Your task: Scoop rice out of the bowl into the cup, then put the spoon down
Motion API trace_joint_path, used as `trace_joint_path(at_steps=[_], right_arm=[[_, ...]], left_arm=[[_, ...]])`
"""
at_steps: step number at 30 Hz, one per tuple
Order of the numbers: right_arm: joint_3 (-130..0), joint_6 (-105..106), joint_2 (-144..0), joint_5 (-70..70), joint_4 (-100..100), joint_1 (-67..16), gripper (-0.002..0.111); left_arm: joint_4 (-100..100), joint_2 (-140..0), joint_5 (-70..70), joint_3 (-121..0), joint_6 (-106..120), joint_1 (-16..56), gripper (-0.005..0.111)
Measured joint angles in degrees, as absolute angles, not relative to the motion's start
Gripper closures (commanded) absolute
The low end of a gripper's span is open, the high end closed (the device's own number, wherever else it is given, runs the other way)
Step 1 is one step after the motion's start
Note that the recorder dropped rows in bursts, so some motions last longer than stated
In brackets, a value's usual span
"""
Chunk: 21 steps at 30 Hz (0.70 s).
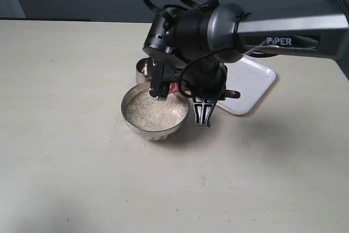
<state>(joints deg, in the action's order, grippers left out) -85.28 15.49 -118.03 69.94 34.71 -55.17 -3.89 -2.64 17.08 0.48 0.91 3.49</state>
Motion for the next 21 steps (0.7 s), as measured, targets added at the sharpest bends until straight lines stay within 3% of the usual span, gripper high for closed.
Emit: trace_joint_path(at_steps=[21], right_arm=[[-98.37,15.64,-124.34,67.10,34.85,-50.63,0.109]], left_arm=[[-3.89,-2.64,17.08,0.48,0.91,3.49,0.106]])
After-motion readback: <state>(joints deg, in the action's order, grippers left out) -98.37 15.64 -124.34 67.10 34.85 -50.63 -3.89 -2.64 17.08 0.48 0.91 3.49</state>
